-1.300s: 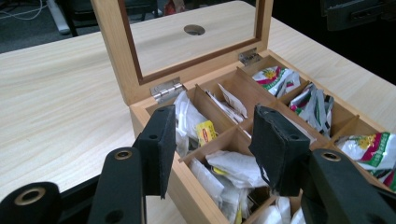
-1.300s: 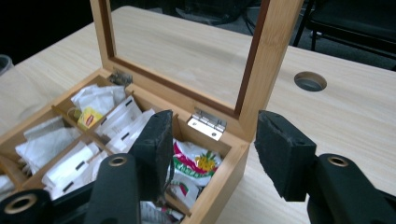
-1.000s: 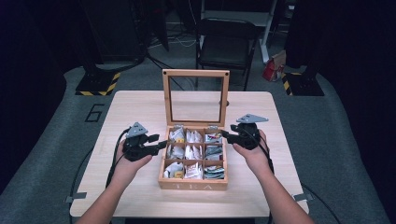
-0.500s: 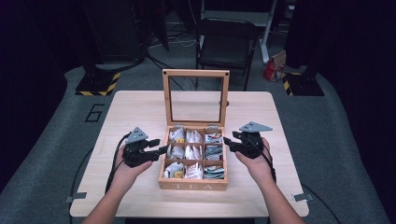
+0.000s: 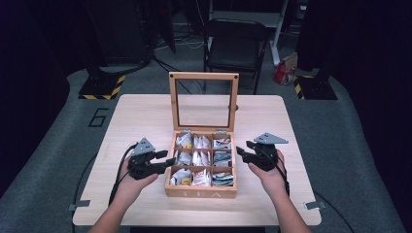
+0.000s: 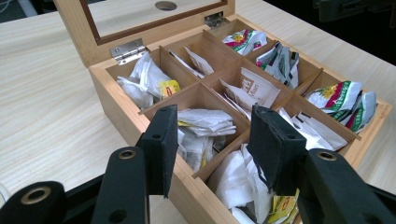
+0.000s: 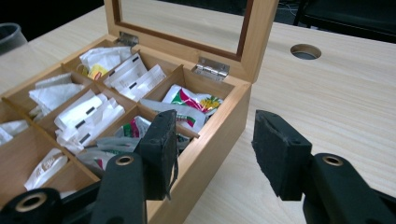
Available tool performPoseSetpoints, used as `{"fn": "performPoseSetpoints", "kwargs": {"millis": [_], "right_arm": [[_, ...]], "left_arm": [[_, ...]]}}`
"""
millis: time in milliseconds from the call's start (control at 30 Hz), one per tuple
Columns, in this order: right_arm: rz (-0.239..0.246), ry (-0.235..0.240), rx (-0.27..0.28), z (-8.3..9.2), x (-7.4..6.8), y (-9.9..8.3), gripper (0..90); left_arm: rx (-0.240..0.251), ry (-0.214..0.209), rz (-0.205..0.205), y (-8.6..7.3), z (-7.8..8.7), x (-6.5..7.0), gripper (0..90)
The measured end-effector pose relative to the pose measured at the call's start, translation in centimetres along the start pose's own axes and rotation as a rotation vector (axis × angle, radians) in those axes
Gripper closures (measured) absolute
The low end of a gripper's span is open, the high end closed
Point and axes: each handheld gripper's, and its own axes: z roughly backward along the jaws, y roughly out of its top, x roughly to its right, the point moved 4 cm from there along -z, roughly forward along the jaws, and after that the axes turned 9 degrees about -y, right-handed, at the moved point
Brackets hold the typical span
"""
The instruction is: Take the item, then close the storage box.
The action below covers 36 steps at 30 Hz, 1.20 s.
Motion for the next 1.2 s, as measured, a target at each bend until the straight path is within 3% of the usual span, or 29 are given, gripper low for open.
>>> {"fn": "performPoseSetpoints", "kwargs": {"millis": [267,867,1200], "right_arm": [[0.027,-0.01,0.003,-0.1,-0.1,-0.5,49.8],[-0.02,-0.011,-0.019,-0.5,0.5,-1.3,49.2],[-0.02,-0.014,-0.026,-0.7,0.5,-1.5,48.5]], "left_arm": [[-0.016,-0.025,-0.006,-0.5,-0.4,0.6,54.5],[-0.076,-0.078,-0.045,-1.6,-2.1,1.6,57.0],[-0.086,-0.11,-0.025,-2.1,-3.0,1.8,61.2]]}}
